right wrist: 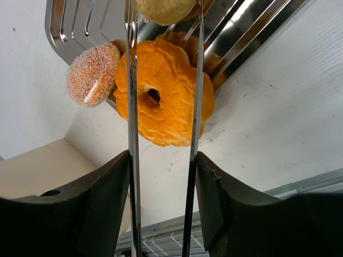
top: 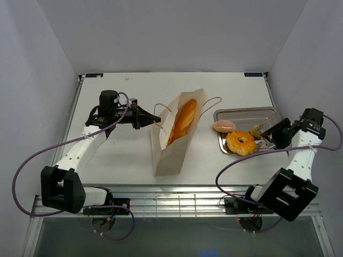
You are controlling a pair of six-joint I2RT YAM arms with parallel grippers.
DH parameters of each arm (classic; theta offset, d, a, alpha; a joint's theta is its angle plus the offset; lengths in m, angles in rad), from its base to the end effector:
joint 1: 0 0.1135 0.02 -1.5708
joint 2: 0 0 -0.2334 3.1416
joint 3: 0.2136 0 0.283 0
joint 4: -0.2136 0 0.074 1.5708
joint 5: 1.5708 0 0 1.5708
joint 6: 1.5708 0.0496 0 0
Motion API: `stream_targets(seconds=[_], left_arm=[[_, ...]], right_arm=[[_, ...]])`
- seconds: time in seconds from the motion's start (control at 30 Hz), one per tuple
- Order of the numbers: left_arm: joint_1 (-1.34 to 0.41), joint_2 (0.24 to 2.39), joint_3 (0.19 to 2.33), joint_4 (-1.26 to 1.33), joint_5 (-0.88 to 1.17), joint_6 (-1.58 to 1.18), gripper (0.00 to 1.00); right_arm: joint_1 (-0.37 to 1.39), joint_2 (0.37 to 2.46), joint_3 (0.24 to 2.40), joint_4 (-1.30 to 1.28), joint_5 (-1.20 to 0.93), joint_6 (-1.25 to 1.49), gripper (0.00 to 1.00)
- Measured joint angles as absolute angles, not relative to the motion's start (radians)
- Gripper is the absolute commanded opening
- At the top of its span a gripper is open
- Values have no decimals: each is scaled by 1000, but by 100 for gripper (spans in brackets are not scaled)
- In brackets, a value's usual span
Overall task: Place the fake bread into the paper bag
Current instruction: Pick up the fake bread from the plate.
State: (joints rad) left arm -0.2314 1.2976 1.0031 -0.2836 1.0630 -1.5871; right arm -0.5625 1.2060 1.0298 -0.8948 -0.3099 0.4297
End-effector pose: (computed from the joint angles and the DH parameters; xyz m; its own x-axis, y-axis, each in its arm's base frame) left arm 0.3028 -0.1159 0.2618 -0.8151 -0.3074 0.4911 -0.5452 0.1203 -0.8296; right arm 0.2429 -0.1353 0.2357 -0.5149 0.7936 -0.3242 0.6586 0.6082 0.4430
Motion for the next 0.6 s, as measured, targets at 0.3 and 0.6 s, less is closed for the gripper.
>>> stream_targets(seconds=[0.3, 0.6], left_arm=[[-231, 1298, 999, -270, 1066, -1594, 0], [-231, 1298, 997, -268, 1066, -1595, 0]], right_arm=[[-569, 1201, 993, -886, -315, 437, 56], [-570, 1226, 983, -830, -337, 462, 56]])
